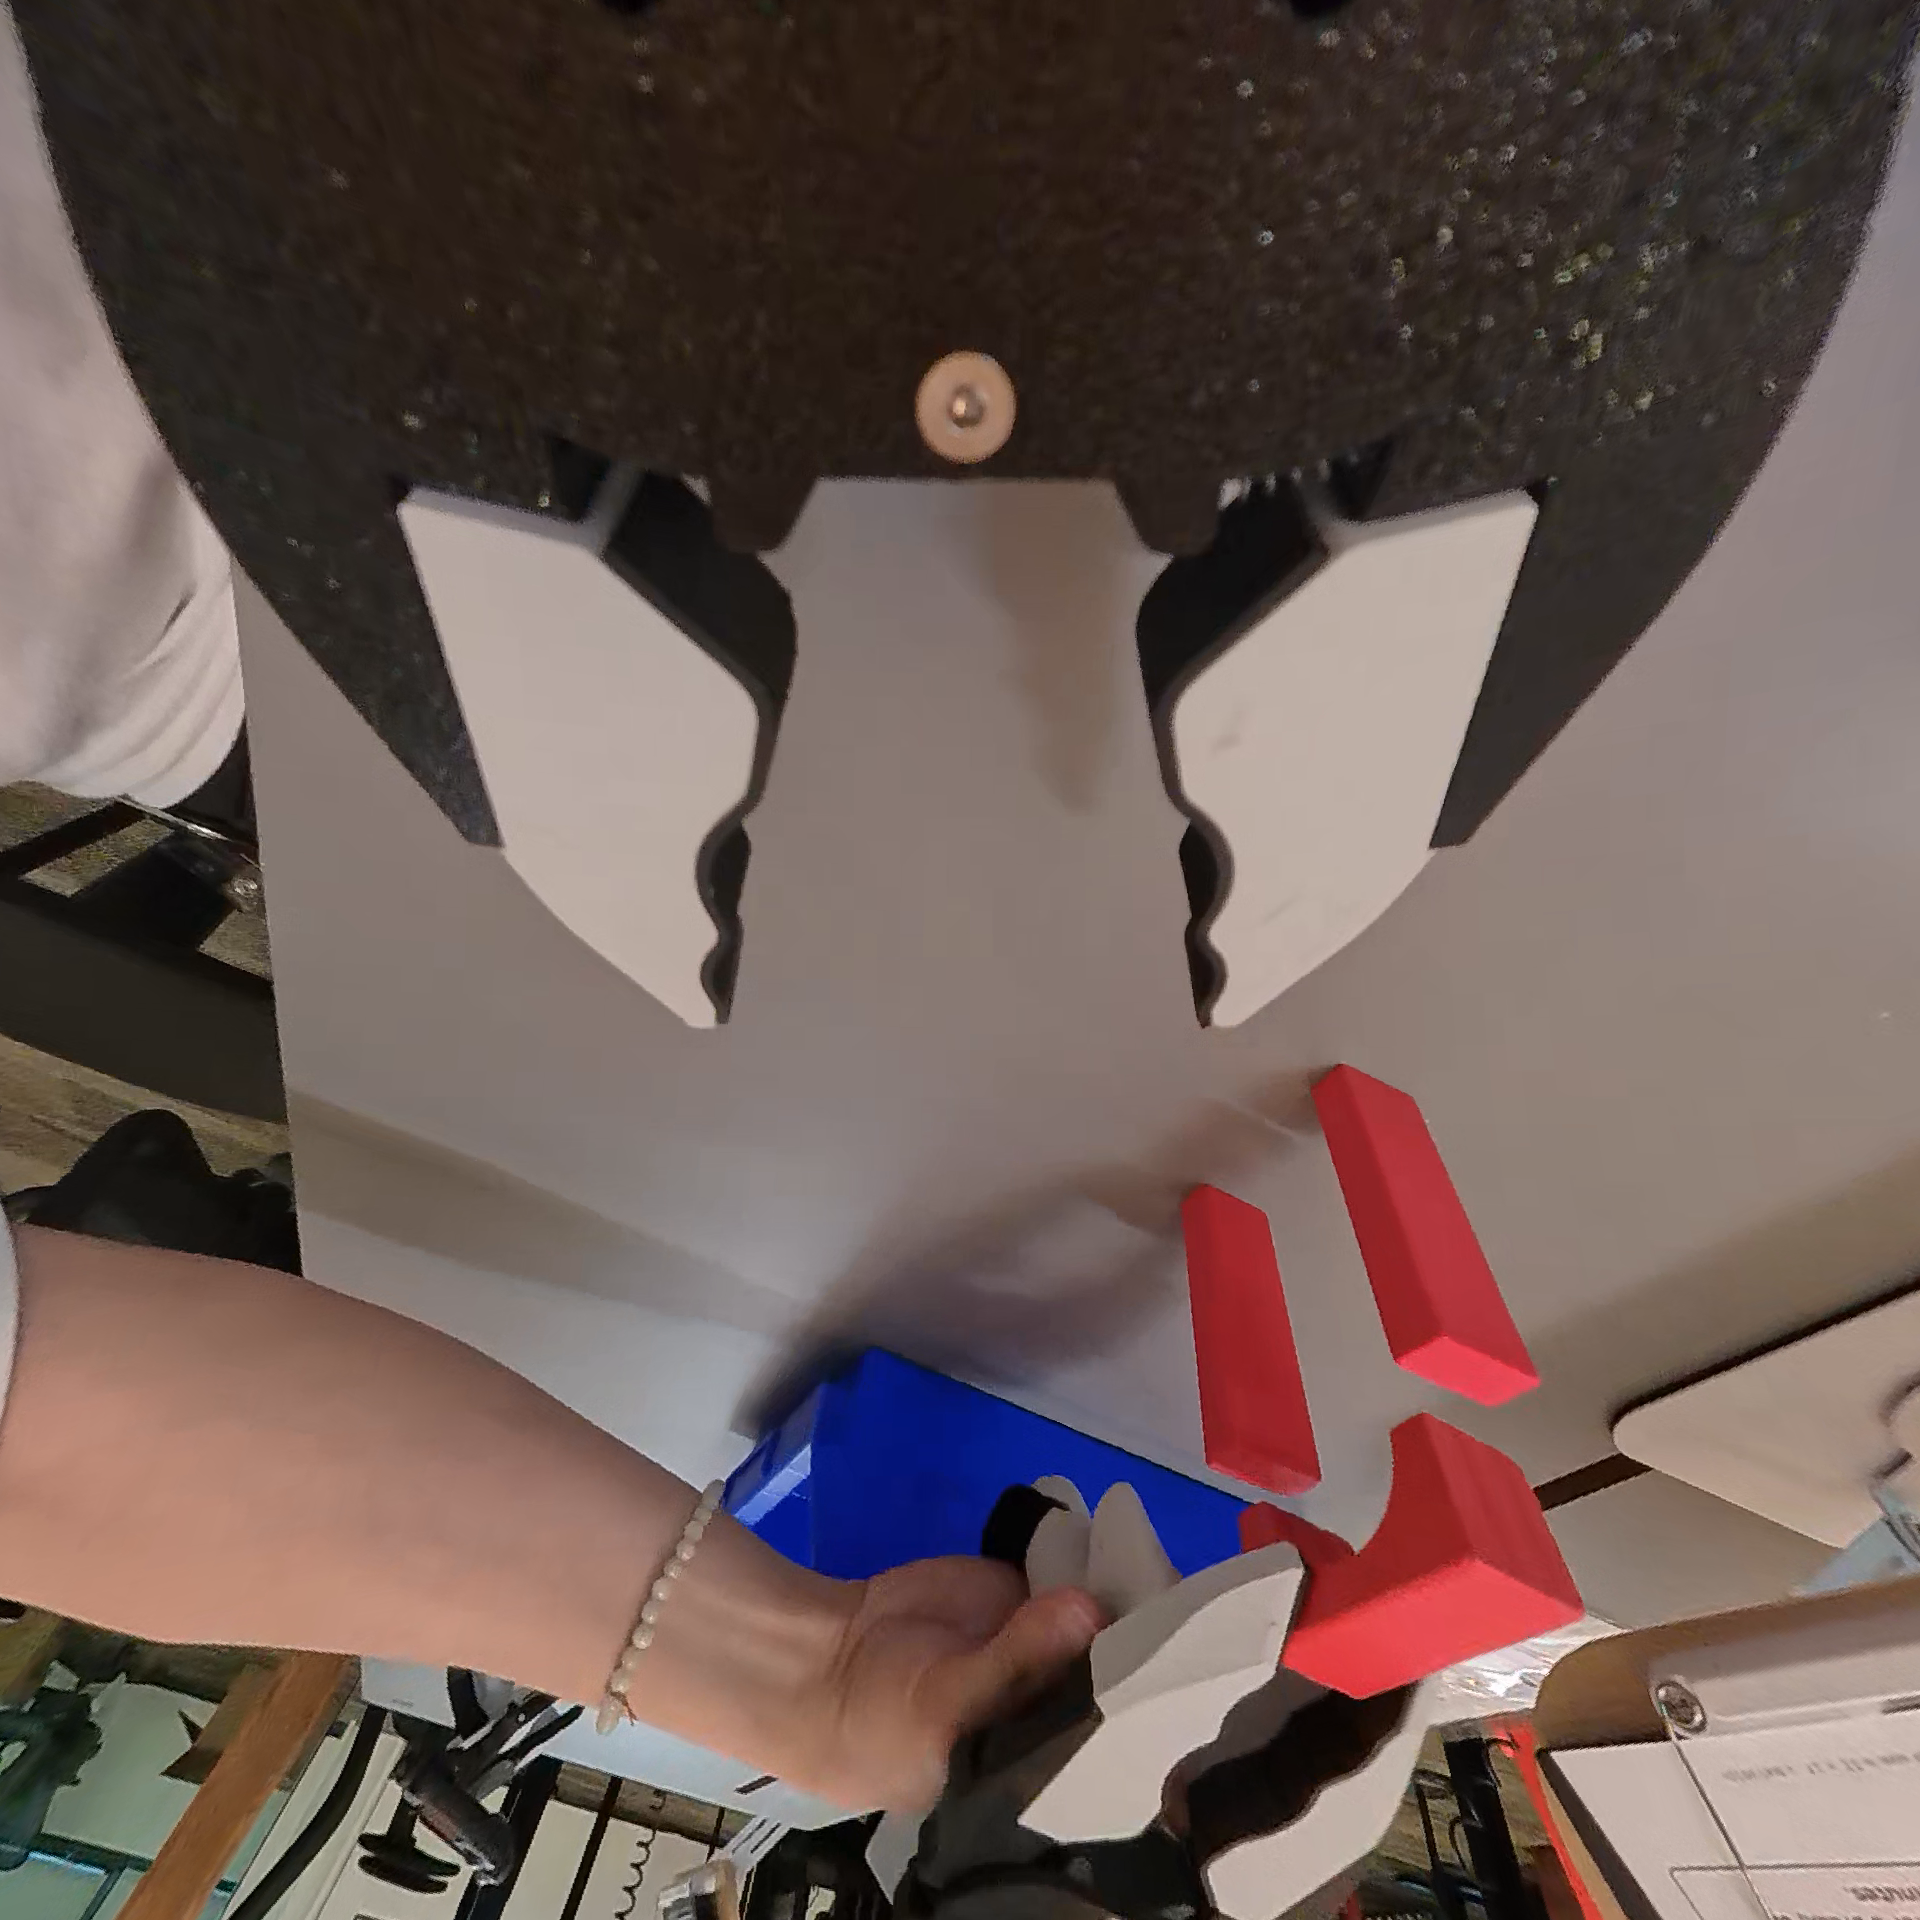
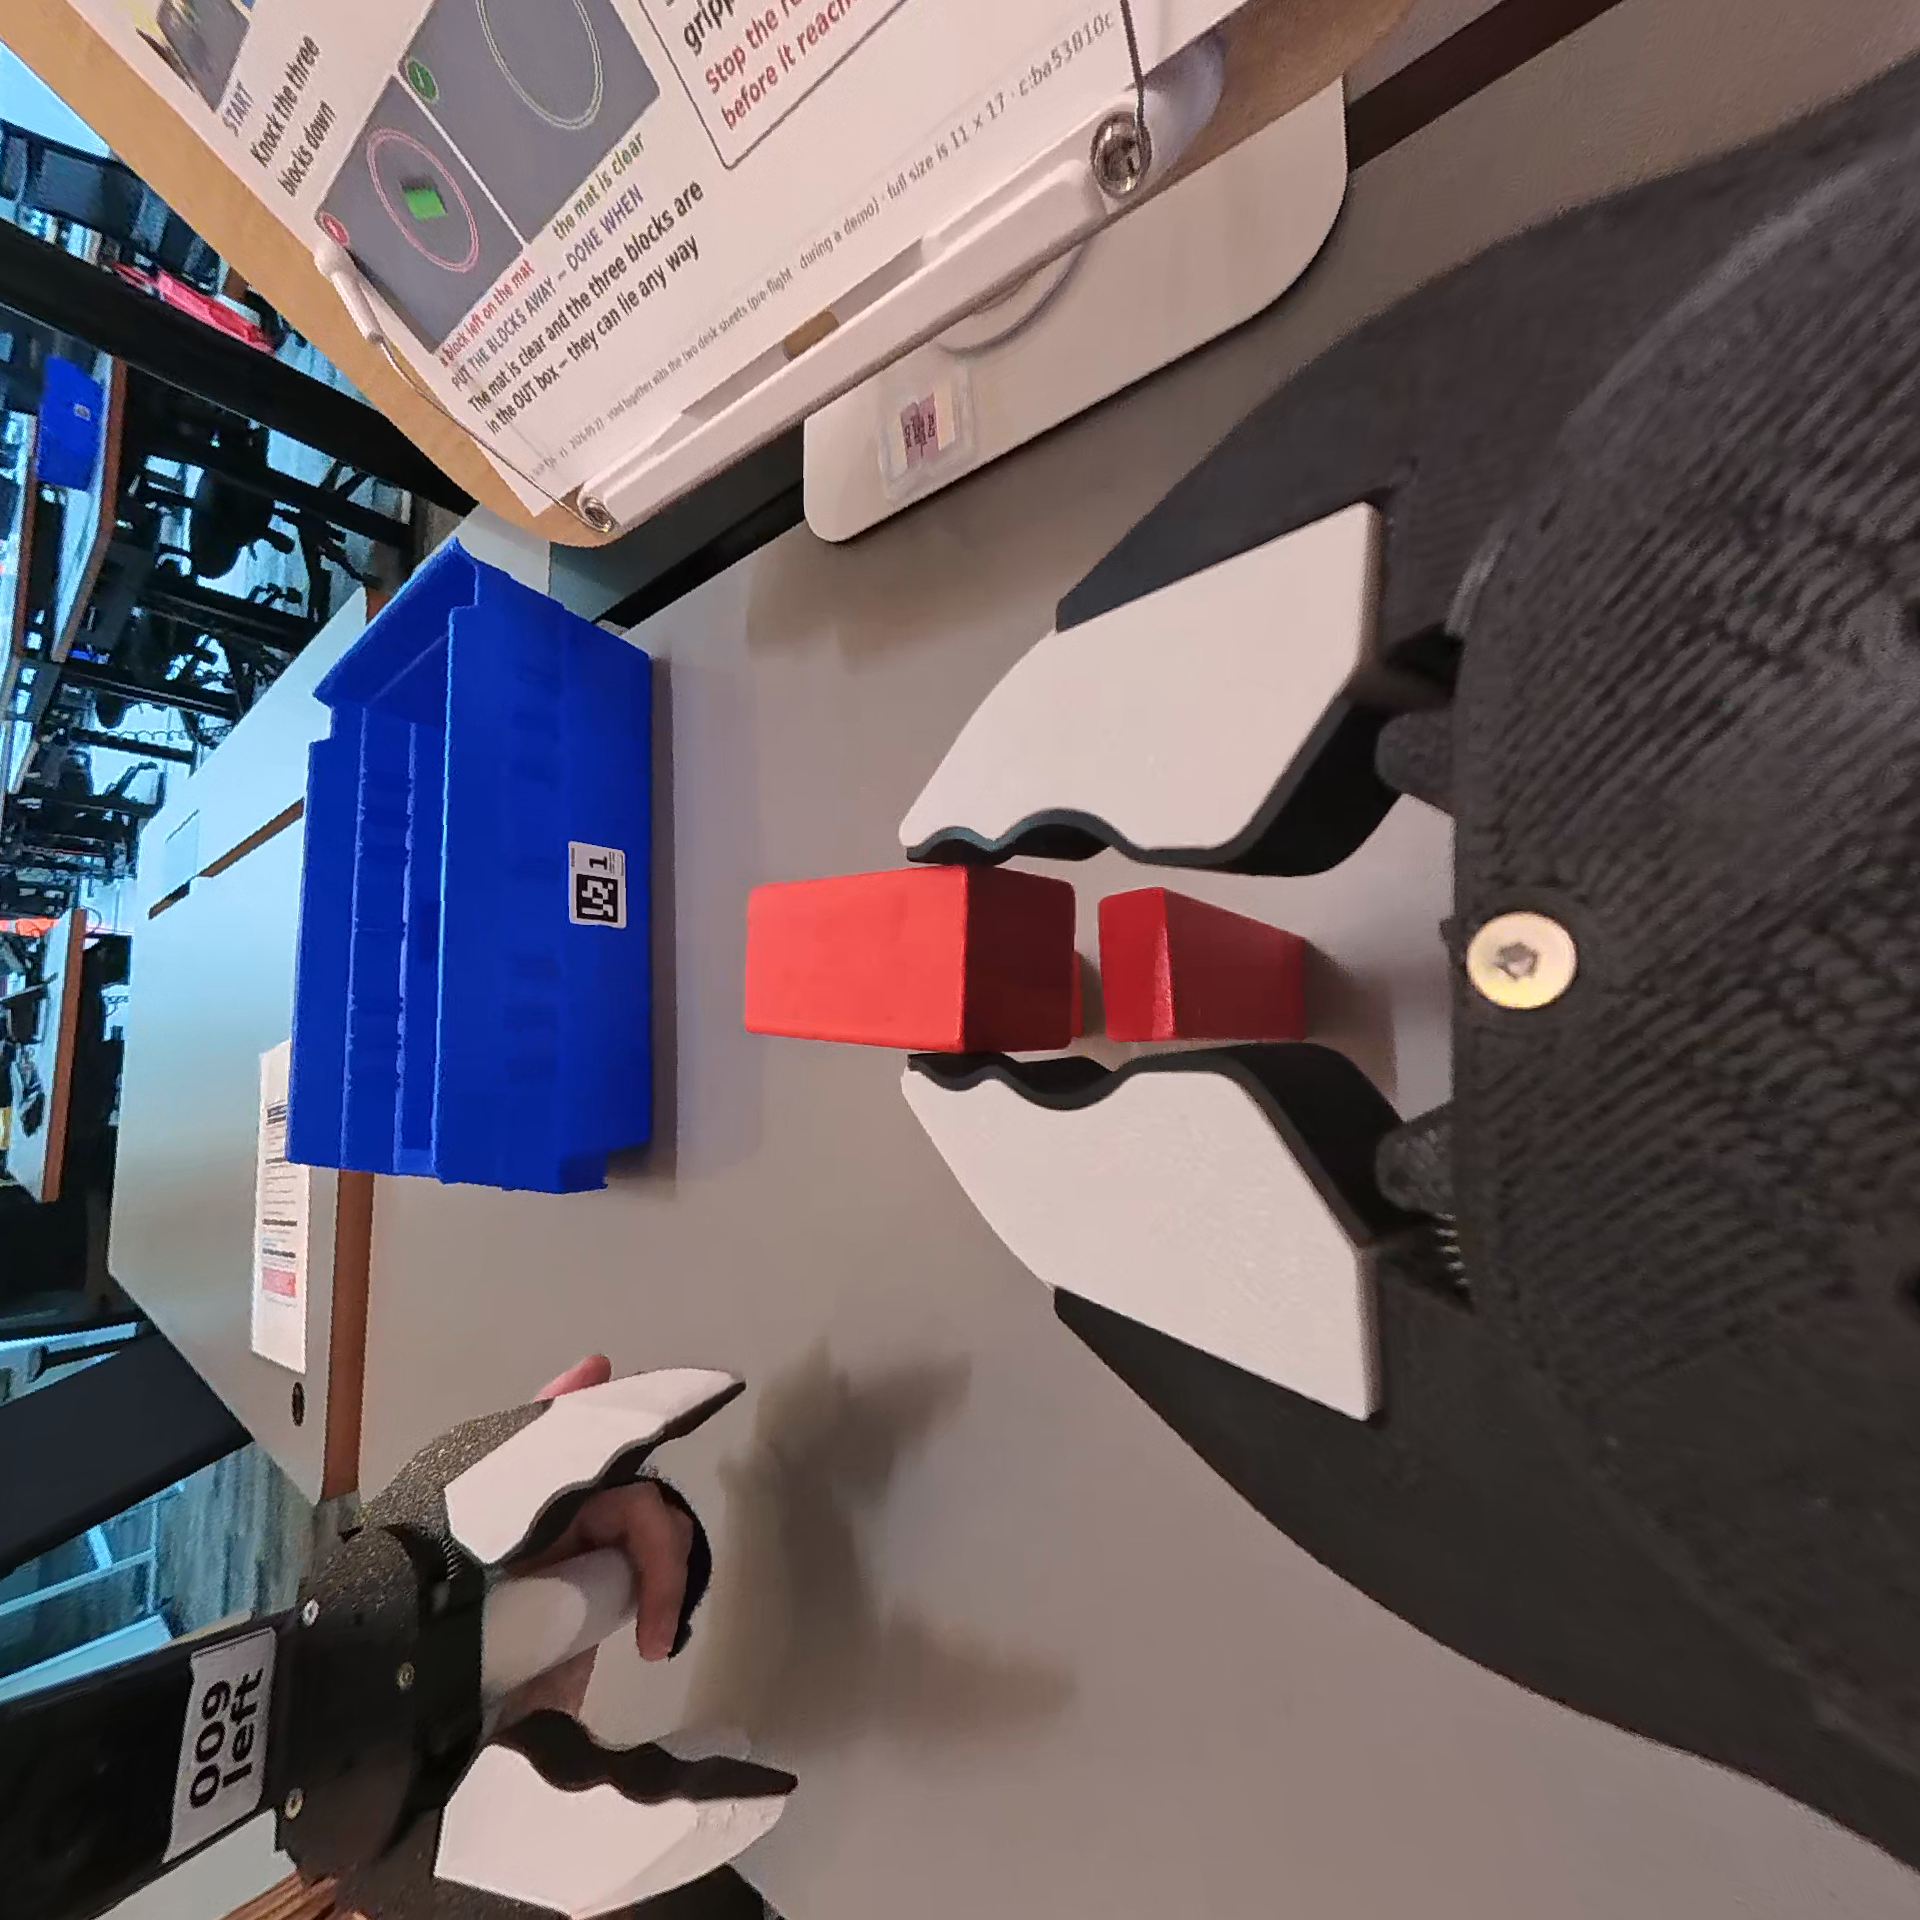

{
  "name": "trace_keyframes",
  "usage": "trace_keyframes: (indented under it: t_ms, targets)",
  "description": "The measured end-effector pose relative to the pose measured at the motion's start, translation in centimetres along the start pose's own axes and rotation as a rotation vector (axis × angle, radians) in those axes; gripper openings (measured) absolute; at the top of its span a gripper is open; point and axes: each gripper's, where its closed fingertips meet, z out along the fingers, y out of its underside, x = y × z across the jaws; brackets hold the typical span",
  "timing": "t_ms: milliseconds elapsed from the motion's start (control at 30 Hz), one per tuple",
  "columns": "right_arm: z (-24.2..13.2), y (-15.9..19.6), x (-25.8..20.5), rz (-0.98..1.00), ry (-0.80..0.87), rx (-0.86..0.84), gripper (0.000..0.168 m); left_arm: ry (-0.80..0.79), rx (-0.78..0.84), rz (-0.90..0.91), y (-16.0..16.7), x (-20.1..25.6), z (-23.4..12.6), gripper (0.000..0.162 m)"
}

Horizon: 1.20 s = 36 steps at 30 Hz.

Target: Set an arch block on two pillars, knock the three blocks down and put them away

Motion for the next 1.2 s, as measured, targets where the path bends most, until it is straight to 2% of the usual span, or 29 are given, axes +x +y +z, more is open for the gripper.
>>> trace_keyframes:
  t_ms: [133, 300, 433, 567, 700, 933, 1200]
  targets:
    - [-0.1, -0.1, -0.2, -0.012, 0.000, 0.008, 0.035, -0.037, 0.018, 0.013, -0.6, -1.1, 0.5, 0.081]
    - [-0.1, -0.5, 0.1, -0.012, -0.001, 0.013, 0.035, -0.152, -0.024, 0.161, -1.5, -5.7, 1.9, 0.086]
    - [-0.2, -0.6, 0.0, -0.004, -0.005, 0.044, 0.035, -0.199, -0.072, 0.283, -1.9, -8.8, 3.8, 0.082]
    - [-0.4, -0.6, -0.2, -0.004, -0.011, 0.053, 0.035, -0.137, -0.065, 0.340, -2.3, -10.1, 6.2, 0.077]
    - [-0.7, -0.8, -0.3, -0.003, -0.022, 0.066, 0.035, -0.040, -0.112, 0.349, -1.5, -11.1, 7.7, 0.069]
    - [-1.1, -1.3, -0.5, -0.013, -0.043, 0.085, 0.035, 0.079, -0.116, 0.327, -0.5, -12.4, 9.0, 0.065]
    - [-0.9, -1.2, -0.4, -0.009, -0.055, 0.091, 0.035, 0.138, -0.160, 0.353, 0.1, -12.7, 10.0, 0.047]
